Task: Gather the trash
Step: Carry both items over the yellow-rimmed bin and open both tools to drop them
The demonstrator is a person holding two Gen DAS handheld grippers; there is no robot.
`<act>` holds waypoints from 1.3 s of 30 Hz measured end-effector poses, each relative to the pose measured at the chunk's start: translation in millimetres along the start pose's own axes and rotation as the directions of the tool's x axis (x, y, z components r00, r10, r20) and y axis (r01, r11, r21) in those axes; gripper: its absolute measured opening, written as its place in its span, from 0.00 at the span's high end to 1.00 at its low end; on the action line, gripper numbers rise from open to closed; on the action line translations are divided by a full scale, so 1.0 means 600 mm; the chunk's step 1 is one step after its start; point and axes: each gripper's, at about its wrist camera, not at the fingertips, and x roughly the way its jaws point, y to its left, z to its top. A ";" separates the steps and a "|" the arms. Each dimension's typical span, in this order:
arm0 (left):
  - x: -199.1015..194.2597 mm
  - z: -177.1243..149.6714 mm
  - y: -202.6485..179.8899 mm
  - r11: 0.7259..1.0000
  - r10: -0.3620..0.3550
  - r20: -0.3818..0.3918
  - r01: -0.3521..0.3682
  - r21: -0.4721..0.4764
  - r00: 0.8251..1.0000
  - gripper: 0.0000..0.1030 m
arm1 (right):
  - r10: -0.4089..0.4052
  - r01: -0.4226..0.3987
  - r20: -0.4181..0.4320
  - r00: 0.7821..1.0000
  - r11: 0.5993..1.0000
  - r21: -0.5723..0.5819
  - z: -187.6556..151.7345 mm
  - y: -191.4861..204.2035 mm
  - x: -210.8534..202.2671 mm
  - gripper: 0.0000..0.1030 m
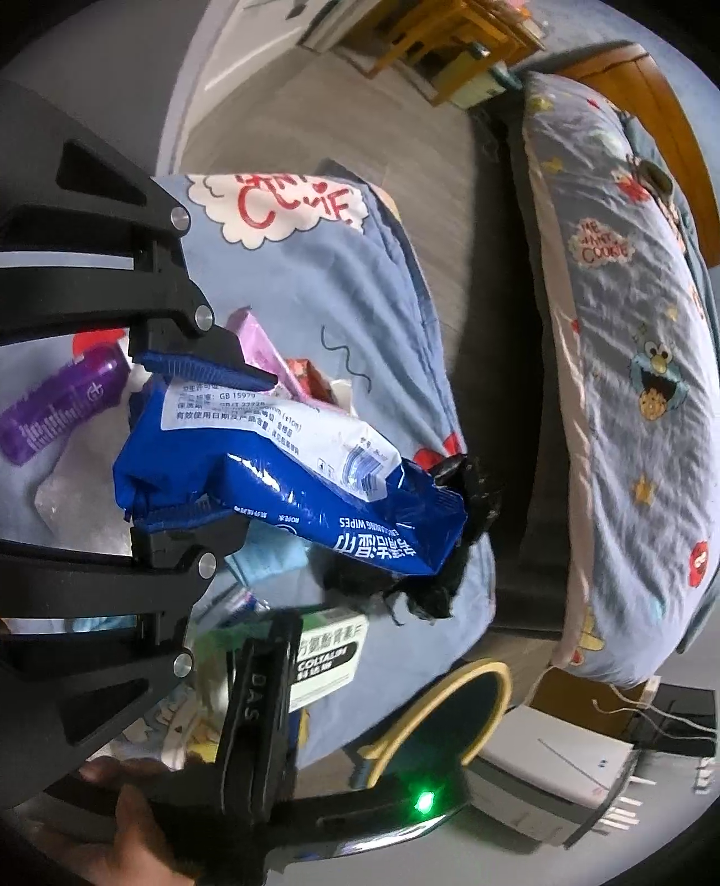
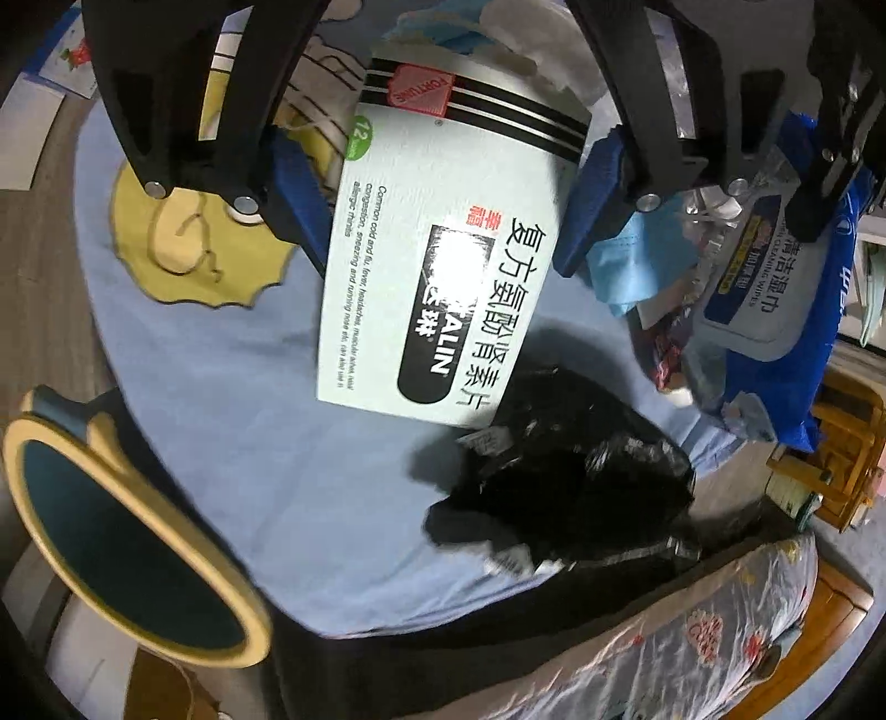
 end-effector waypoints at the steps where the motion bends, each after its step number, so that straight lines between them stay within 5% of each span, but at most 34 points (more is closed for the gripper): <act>1: -0.004 0.001 0.001 1.000 -0.002 0.008 0.002 -0.004 1.000 0.63 | 0.002 -0.002 0.010 1.000 1.000 0.019 0.000 -0.010 -0.011 0.26; 7: -0.037 0.016 0.005 1.000 -0.002 0.074 0.004 -0.031 0.997 0.63 | 0.038 -0.043 0.071 0.997 0.997 0.058 0.013 -0.050 -0.078 0.27; 14: -0.092 0.041 -0.015 1.000 0.000 0.189 -0.001 0.003 0.982 0.63 | 0.093 -0.082 0.206 0.974 0.995 -0.064 0.075 -0.047 -0.189 0.27; 20: -0.119 0.061 -0.050 0.999 -0.036 0.241 0.027 0.042 0.970 0.63 | 0.081 -0.029 0.329 0.941 0.987 -0.161 0.120 -0.069 -0.267 0.27; 25: -0.124 0.087 -0.110 0.992 -0.026 0.272 -0.009 0.128 0.962 0.63 | 0.072 -0.025 0.391 0.918 0.992 -0.123 0.155 -0.128 -0.275 0.27; 39: -0.039 0.184 -0.292 0.960 -0.147 0.250 0.077 0.270 0.957 0.63 | -0.023 -0.026 0.358 0.933 0.991 0.131 0.238 -0.333 -0.210 0.27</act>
